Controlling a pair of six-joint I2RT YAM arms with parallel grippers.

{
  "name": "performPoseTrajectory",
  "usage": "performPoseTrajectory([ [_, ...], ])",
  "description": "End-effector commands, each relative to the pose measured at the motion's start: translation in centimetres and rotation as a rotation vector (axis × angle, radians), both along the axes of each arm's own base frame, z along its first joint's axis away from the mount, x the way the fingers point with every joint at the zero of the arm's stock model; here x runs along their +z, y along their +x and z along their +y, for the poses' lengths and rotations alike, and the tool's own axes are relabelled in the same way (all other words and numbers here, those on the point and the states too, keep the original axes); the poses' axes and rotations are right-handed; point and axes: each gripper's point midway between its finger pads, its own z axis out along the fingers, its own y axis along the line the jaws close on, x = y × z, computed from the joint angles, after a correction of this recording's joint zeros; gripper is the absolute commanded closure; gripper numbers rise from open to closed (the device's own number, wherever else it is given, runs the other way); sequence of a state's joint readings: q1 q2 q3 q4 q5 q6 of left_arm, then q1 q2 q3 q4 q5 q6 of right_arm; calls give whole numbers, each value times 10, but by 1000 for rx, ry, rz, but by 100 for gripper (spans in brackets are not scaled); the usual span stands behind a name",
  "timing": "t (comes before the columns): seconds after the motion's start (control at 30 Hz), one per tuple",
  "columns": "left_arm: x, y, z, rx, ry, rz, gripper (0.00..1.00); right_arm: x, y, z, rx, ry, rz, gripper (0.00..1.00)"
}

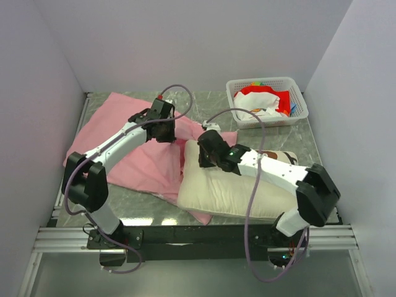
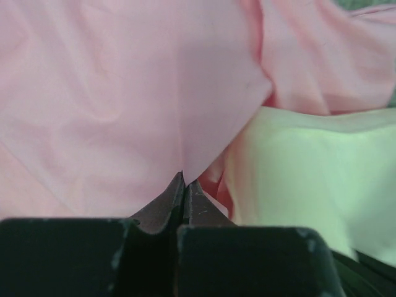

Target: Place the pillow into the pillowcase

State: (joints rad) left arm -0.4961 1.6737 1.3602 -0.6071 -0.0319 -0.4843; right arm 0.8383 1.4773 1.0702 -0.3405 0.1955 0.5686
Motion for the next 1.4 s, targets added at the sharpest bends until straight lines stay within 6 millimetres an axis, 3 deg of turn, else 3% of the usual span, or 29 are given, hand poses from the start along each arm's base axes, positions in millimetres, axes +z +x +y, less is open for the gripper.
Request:
performPoseTrajectory([
  [0.0, 54, 0, -13, -41, -115, -97, 99, -11, 16, 13, -21, -14, -15, 100],
  [0.13, 61, -9, -10, -65, -120, -112, 99, -18, 23, 15, -24, -82, 8, 100],
  [0.27, 59, -17, -6, -86, -110, -115, 99, 7, 29, 33, 30, -87, -21, 100],
  [0.33, 57, -22, -8, -117, -116, -105, 99, 2, 30, 32, 25, -156, -17, 100],
  [0.43, 52, -31, -12, -176, -125, -79, 99, 7, 42, 36, 14, -186, -32, 100],
  [0.5, 50, -39, -14, -216, -133, -71, 99, 10, 53, 29, -3, -202, -27, 100],
  [0.63, 37, -59, -7, -263, -122, -41, 99, 42, 82, 23, -35, -186, -62, 100],
  [0.73, 29, -69, -2, -268, -110, -22, 99, 45, 100, 24, -36, -165, -55, 100],
  [0.93, 25, -88, -2, -280, -155, 1, 99, 9, 123, 29, -62, -185, 1, 100],
  [1.1, 32, -100, 1, -275, -182, 0, 99, -18, 133, 12, -141, -140, 30, 100],
  [1.37, 59, -106, 7, -234, -210, -49, 95, -24, 138, 3, -206, -46, 19, 100],
])
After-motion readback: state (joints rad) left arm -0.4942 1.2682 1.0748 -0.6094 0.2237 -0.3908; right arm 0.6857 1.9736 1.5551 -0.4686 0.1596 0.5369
